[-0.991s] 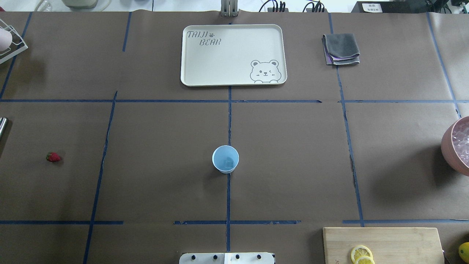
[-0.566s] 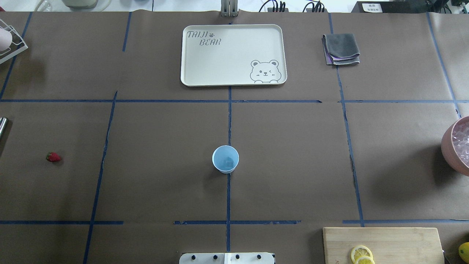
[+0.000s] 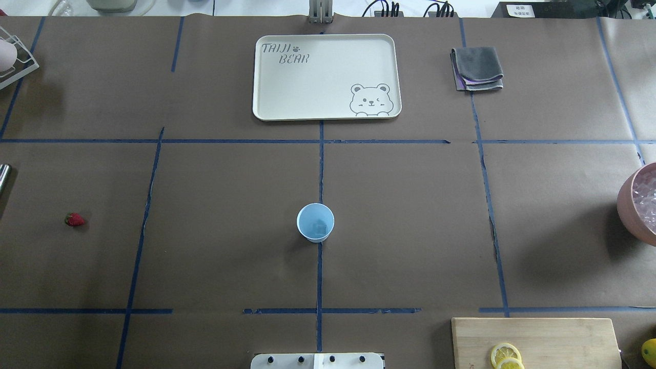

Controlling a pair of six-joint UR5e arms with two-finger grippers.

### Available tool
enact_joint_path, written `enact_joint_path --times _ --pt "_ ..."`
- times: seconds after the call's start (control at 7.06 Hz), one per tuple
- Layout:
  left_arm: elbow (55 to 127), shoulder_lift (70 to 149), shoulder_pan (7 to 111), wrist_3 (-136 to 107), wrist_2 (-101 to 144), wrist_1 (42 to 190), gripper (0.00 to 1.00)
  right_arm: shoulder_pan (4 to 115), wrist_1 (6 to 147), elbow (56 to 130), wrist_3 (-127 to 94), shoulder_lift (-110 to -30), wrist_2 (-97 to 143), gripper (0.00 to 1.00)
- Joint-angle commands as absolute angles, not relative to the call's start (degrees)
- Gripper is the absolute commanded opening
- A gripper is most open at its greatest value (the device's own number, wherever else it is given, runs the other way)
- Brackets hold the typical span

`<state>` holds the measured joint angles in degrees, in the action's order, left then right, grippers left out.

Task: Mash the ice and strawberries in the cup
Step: 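Grasp another ice cube from the pink bowl with the right gripper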

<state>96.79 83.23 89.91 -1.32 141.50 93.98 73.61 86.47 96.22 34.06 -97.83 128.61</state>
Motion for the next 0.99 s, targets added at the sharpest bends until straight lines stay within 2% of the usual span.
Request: enact_joint_path --times 0.0,0.85 --pt "97.1 83.2 89.9 -1.3 141.5 94.0 1.0 72.8 86.4 96.1 34.1 -97.9 128.4 0.65" --pt "97.1 83.2 89.9 -1.3 141.5 94.0 1.0 72.7 86.3 96.1 34.8 -97.7 127.8 0.59"
